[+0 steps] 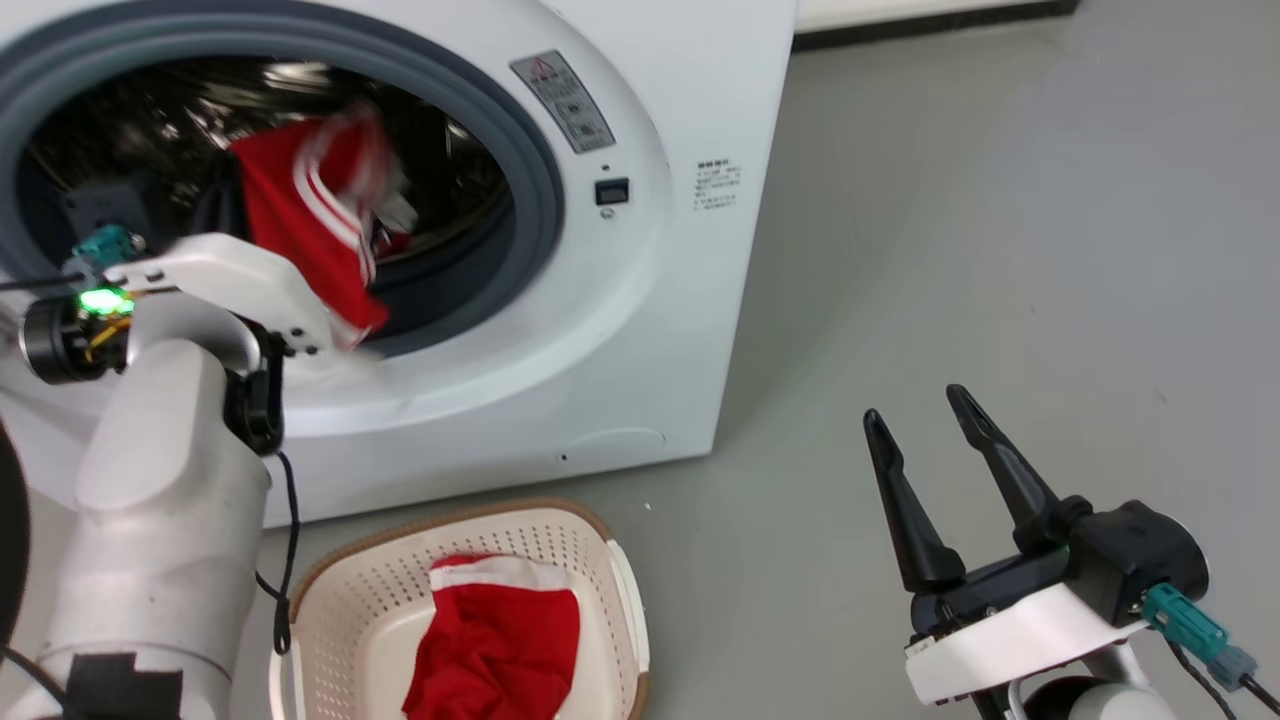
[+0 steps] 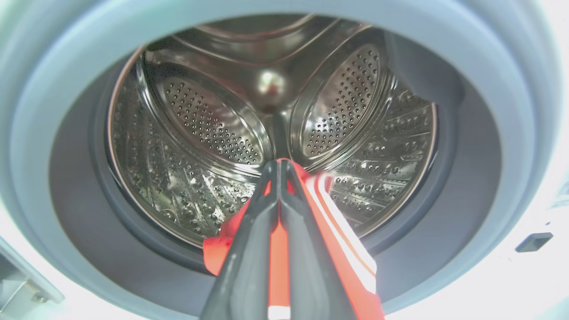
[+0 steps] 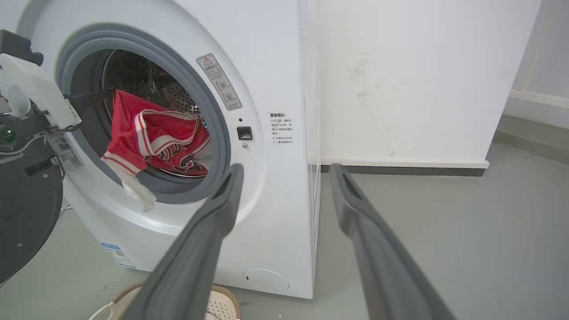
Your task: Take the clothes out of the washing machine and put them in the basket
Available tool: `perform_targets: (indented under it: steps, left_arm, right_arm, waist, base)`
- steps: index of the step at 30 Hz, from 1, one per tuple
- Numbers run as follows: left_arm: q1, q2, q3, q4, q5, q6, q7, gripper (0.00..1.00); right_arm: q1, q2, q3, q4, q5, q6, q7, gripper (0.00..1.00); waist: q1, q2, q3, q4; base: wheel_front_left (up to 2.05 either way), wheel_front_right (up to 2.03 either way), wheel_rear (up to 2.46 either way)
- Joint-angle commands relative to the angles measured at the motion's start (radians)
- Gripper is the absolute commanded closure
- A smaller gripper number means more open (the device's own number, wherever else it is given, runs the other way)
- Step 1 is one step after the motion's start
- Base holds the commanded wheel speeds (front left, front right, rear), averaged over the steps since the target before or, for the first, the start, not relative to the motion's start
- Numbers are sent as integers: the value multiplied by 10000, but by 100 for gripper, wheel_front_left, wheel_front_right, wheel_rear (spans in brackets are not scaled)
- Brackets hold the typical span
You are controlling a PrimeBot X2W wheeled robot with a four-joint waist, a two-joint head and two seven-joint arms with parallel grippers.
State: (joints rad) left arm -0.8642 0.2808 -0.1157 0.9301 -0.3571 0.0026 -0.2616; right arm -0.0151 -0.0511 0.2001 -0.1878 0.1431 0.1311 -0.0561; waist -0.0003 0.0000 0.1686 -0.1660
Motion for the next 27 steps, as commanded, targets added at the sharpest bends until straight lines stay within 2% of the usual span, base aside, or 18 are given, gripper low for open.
perform_targets:
  steps: [1,12,19,27]
  left_arm:
    - [310,-43,28,-212,43,-58,-47,100]
    - [1856,-336,98,-2315,97,-208,-39,100]
    - [2772,-513,-133,-4231,185,37,180,100]
    - [3954,-484,-373,-7915,323,589,1221,100]
  right_arm:
    - [189,18,-87,-41,-12,-7,52,0]
    - [731,18,-454,-255,-8,-7,337,0]
    - [967,18,-701,-435,3,-7,469,0]
    - [988,18,-818,-671,-84,-7,574,0]
  waist:
    - [3,0,-503,307]
    - [3,0,-1498,852]
    - [3,0,-1772,1127]
    - [3,0,-1696,1400]
  base:
    - [0,0,0]
    - [0,0,0]
    - [0,0,0]
    - [0,0,0]
